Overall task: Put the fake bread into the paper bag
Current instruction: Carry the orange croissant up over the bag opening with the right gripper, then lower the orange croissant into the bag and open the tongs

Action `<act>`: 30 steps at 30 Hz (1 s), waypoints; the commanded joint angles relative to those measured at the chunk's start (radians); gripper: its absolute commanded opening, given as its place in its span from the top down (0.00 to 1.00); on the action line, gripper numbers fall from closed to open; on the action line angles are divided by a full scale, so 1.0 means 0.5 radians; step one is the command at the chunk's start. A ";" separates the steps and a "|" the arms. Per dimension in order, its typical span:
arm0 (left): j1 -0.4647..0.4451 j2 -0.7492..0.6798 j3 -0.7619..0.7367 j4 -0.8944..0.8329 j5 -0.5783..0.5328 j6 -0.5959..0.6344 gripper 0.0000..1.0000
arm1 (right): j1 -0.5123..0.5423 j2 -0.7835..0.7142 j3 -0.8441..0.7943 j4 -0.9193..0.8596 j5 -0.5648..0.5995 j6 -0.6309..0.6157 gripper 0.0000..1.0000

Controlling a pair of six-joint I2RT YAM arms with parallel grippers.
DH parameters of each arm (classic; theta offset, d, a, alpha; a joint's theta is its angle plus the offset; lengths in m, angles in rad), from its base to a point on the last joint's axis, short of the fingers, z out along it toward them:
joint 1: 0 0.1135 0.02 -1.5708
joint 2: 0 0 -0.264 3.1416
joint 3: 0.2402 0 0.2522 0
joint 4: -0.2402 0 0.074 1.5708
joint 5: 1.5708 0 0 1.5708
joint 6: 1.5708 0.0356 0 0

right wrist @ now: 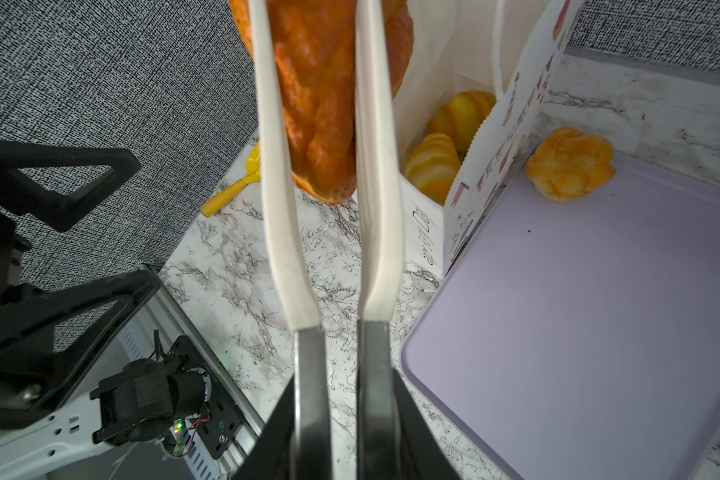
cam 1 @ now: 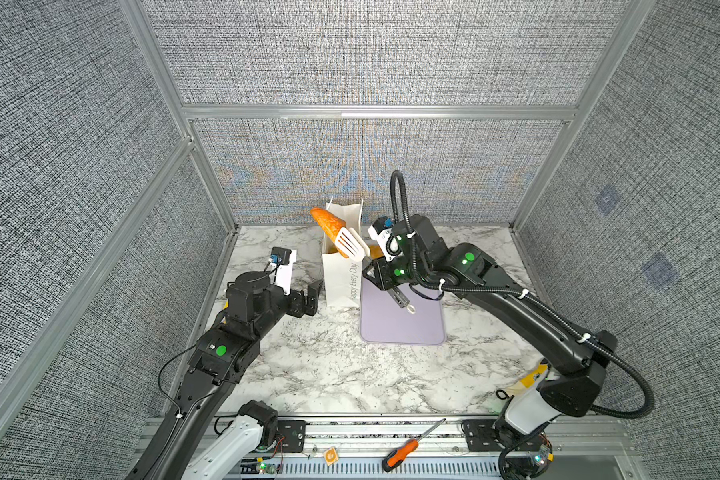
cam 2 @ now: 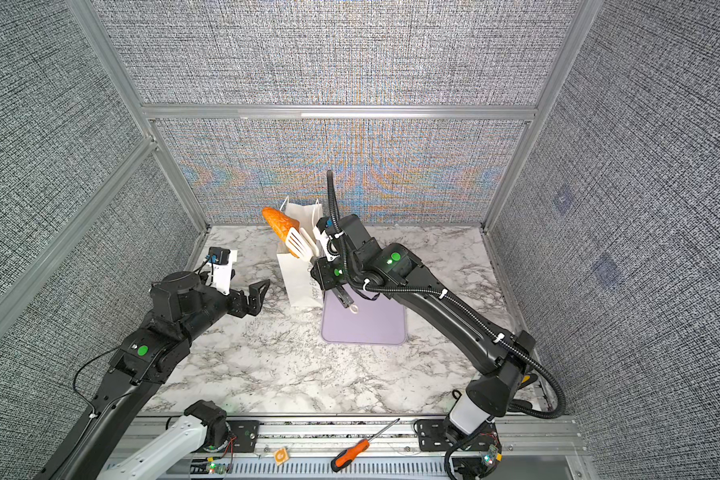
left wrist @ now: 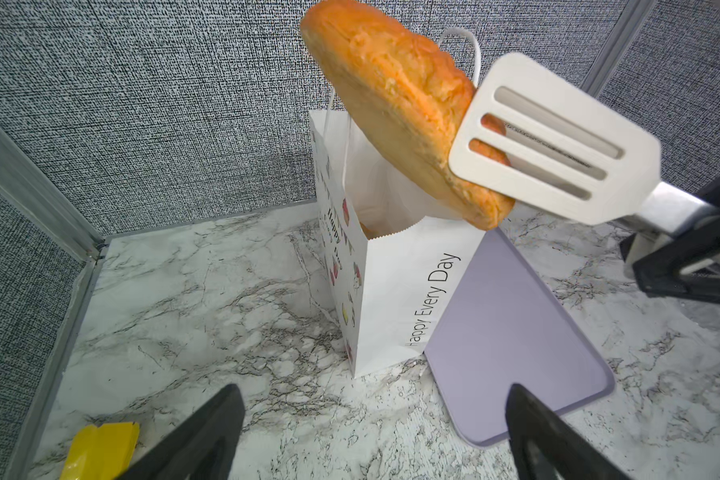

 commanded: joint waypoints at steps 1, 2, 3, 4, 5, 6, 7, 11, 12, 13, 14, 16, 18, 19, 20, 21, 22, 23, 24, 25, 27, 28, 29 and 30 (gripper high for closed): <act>0.003 0.002 -0.003 -0.009 -0.006 0.001 0.01 | 0.003 -0.049 -0.025 0.151 -0.021 0.028 0.70; 0.002 0.001 -0.004 -0.009 -0.006 0.000 0.01 | 0.004 -0.064 -0.037 0.163 -0.022 0.032 0.70; 0.004 0.003 -0.004 -0.006 -0.003 0.000 0.01 | 0.002 -0.088 -0.052 0.172 -0.023 0.036 0.70; 0.003 0.003 -0.004 -0.006 -0.003 -0.002 0.01 | 0.003 -0.107 -0.067 0.185 -0.022 0.038 0.70; 0.002 0.002 -0.004 -0.003 0.000 -0.002 0.01 | 0.003 -0.125 -0.079 0.194 -0.021 0.040 0.70; 0.003 0.003 -0.004 -0.003 -0.001 -0.006 0.01 | 0.005 -0.146 -0.092 0.204 -0.018 0.042 0.70; 0.002 0.003 -0.004 0.001 -0.001 -0.006 0.01 | 0.007 -0.165 -0.102 0.213 -0.017 0.044 0.70; 0.003 0.011 -0.010 0.008 0.014 -0.014 0.01 | 0.003 -0.205 -0.139 0.228 0.029 0.060 0.70; 0.003 0.014 -0.011 0.012 0.018 -0.016 0.01 | 0.004 -0.193 -0.137 0.218 0.039 0.063 0.70; 0.003 0.015 -0.011 0.018 0.022 -0.020 0.01 | 0.001 -0.176 -0.128 0.209 0.040 0.066 0.70; 0.003 0.016 -0.014 0.022 0.026 -0.021 0.01 | -0.002 -0.161 -0.118 0.200 0.039 0.066 0.70; 0.002 0.018 -0.013 0.025 0.034 -0.027 0.01 | -0.011 -0.136 -0.107 0.199 0.043 0.075 0.70; 0.003 0.013 -0.014 0.022 0.036 -0.031 0.01 | -0.032 -0.126 -0.108 0.204 0.071 0.093 0.70; 0.002 0.013 -0.014 0.019 0.033 -0.030 0.01 | -0.047 -0.125 -0.108 0.208 0.078 0.103 0.70; 0.002 0.012 -0.014 0.016 0.030 -0.031 0.01 | -0.057 -0.123 -0.107 0.211 0.083 0.110 0.70; 0.002 0.010 -0.014 0.013 0.028 -0.030 0.01 | -0.068 -0.122 -0.109 0.214 0.095 0.118 0.70; 0.002 0.008 -0.014 0.013 0.028 -0.025 0.01 | -0.077 -0.114 -0.103 0.214 0.092 0.119 0.70; 0.002 0.009 -0.014 0.010 0.028 -0.026 0.01 | -0.082 -0.109 -0.096 0.211 0.094 0.119 0.70; 0.004 0.011 -0.017 0.013 0.026 -0.026 0.01 | -0.088 -0.102 -0.093 0.211 0.095 0.118 0.70; 0.002 0.009 -0.017 0.013 0.025 -0.031 0.01 | -0.093 -0.096 -0.093 0.214 0.092 0.122 0.70; 0.002 0.011 -0.014 0.016 0.031 -0.031 0.01 | -0.101 -0.079 -0.083 0.217 0.073 0.124 0.70; 0.003 0.009 -0.017 0.017 0.029 -0.029 0.01 | -0.103 -0.065 -0.073 0.212 0.058 0.125 0.70; 0.002 0.011 -0.016 0.019 0.026 -0.025 0.01 | -0.105 -0.050 -0.062 0.208 0.051 0.125 0.70; 0.002 0.012 -0.017 0.017 0.027 -0.025 0.01 | -0.103 -0.030 -0.049 0.205 0.037 0.124 0.70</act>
